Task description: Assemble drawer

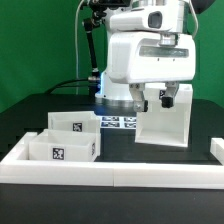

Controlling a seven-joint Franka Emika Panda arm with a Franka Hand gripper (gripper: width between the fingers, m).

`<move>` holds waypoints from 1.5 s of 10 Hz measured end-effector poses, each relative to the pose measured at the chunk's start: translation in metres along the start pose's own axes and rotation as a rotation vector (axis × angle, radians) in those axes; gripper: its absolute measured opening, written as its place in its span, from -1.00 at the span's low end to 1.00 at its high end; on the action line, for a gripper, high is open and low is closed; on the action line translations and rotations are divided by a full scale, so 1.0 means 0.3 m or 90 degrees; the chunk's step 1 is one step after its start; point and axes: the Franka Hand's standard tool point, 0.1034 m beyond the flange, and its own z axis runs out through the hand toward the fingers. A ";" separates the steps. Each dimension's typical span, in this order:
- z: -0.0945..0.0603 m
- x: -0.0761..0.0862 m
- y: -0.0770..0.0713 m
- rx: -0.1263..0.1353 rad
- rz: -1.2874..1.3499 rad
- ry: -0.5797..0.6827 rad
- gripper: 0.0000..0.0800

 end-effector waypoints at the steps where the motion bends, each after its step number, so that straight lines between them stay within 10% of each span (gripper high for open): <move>1: 0.000 -0.002 -0.010 0.000 0.047 0.006 0.62; 15: 0.018 -0.025 -0.263 0.058 0.697 -0.024 0.62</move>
Offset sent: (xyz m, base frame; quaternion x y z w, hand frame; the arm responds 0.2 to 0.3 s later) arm -0.0209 0.0169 0.0031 0.0356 -0.0386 0.2640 0.9631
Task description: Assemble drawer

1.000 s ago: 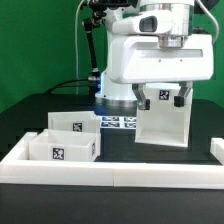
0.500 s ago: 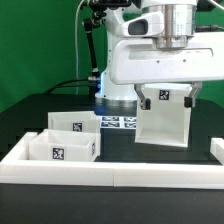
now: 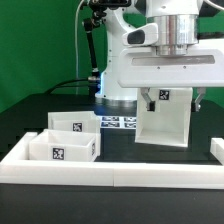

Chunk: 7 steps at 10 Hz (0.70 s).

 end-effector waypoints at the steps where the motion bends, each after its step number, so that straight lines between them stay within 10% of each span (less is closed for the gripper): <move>1: -0.025 -0.015 -0.009 0.000 -0.006 0.001 0.62; 7: -0.144 -0.157 -0.060 -0.004 -0.036 0.014 0.62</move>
Offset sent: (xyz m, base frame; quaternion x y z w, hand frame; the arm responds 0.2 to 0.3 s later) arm -0.0333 0.0127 0.0371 -0.0242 -0.0072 0.0157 0.9996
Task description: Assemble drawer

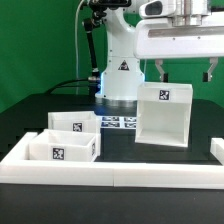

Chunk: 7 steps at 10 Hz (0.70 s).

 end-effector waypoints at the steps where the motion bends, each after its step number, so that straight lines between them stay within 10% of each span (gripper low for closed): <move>1: 0.004 0.006 0.002 0.000 -0.001 0.000 0.62; 4: 0.008 0.000 0.005 0.000 0.001 -0.002 0.62; 7: 0.048 -0.128 0.010 0.001 0.010 -0.003 0.62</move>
Offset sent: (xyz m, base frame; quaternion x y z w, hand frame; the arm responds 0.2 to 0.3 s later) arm 0.0000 0.0000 0.0000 0.0000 0.0000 0.0000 1.0000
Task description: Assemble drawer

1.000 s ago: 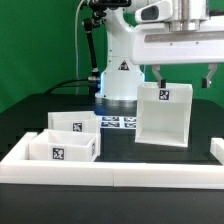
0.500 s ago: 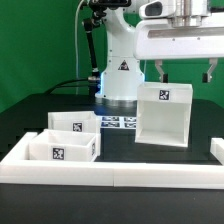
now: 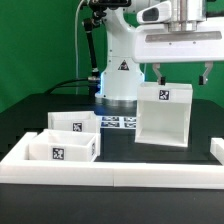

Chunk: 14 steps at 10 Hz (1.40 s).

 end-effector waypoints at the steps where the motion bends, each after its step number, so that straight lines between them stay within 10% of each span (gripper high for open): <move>1: 0.012 -0.027 -0.003 -0.002 -0.006 -0.003 0.62; 7: 0.076 -0.102 -0.038 -0.005 -0.033 -0.013 0.62; 14: 0.075 -0.101 -0.038 -0.004 -0.035 -0.013 -0.91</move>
Offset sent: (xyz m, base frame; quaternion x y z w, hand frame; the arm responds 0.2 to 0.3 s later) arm -0.0125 0.0156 -0.0127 0.0057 0.0066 0.0090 0.9999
